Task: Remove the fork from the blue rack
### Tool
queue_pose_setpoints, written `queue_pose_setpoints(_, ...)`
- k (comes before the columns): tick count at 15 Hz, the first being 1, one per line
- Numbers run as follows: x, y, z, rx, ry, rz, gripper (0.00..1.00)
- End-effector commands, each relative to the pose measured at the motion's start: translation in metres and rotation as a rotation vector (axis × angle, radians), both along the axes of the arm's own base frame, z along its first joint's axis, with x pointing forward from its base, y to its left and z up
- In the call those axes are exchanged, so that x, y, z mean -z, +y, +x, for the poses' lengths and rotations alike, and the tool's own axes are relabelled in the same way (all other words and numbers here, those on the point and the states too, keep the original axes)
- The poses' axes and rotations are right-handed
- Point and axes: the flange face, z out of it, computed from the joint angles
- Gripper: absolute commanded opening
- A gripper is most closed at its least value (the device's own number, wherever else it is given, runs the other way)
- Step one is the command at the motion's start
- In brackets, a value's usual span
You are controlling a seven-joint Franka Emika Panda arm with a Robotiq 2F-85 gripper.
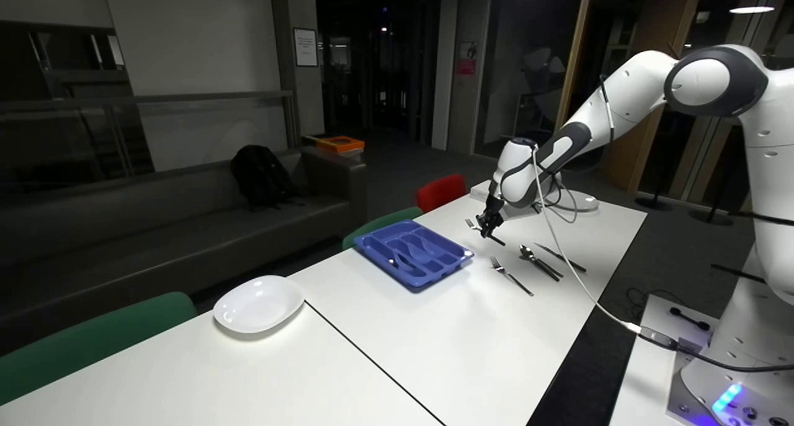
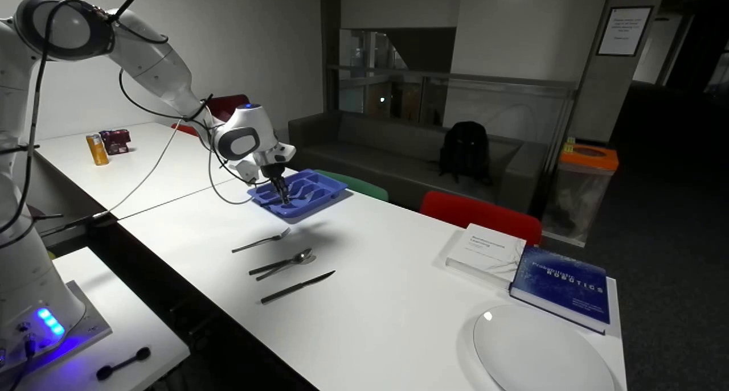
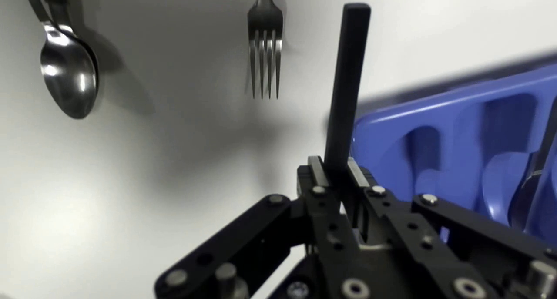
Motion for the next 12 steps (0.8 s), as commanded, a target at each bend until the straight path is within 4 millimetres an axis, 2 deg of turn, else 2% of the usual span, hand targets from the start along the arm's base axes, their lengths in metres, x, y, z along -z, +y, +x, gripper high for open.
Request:
queue_pose_setpoints(1,0.004,0.001,-0.030,0.039,-0.025,0.068,0.03)
queue_pose_setpoints(7,0.043,0.016,-0.052,0.078,-0.013,0.167,0.03)
queue_pose_setpoints(12,0.058,0.021,-0.072,0.098,-0.002,0.195,0.03)
